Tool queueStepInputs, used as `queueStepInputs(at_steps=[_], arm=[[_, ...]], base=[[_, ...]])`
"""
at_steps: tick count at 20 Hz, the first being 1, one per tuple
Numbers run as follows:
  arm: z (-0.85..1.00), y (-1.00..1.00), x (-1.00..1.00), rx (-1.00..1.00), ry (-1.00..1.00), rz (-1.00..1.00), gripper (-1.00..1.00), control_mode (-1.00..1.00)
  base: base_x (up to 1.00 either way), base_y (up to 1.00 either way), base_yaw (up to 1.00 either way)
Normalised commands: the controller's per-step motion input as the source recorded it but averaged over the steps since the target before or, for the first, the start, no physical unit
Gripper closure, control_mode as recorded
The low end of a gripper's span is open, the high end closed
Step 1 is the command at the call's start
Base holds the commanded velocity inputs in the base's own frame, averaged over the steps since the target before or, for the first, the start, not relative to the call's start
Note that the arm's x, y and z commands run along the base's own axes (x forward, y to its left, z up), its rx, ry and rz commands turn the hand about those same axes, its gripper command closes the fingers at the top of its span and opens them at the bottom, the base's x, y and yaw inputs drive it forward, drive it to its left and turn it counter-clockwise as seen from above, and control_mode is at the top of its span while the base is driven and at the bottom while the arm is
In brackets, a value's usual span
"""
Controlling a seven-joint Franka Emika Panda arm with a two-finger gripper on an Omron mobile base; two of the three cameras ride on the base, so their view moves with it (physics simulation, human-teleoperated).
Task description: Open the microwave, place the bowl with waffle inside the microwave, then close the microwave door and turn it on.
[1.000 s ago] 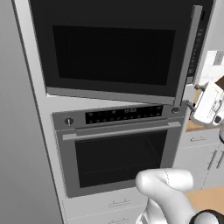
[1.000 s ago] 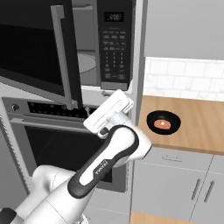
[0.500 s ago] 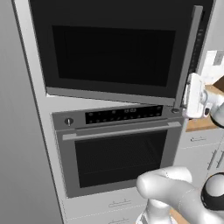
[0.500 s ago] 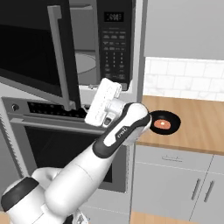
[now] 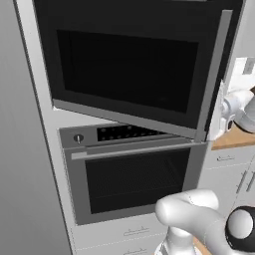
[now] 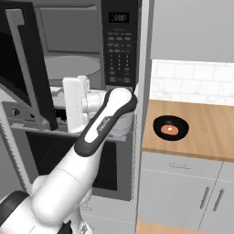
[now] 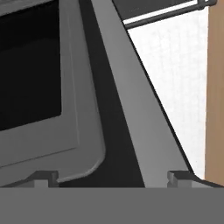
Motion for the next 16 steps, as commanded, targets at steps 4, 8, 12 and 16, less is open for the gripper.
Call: queueStepInputs(at_steps=[4, 8, 12, 16], arm=[[0.0, 1.0, -1.0, -0.11, -0.23, 0.21, -1.0, -1.0], [-0.01, 1.0, -1.0, -0.13, -0.22, 0.18, -1.0, -1.0], [-0.08, 1.0, -1.0, -0.27, -0.27, 0.1, -1.0, -1.0], [-0.19, 0.17, -0.56, -0.21, -0.18, -0.01, -1.0, -1.0]], base=[[0.0, 0.0, 0.0], [0.0, 0.0, 0.0], [0.0, 0.0, 0.0], [0.0, 0.0, 0.0]])
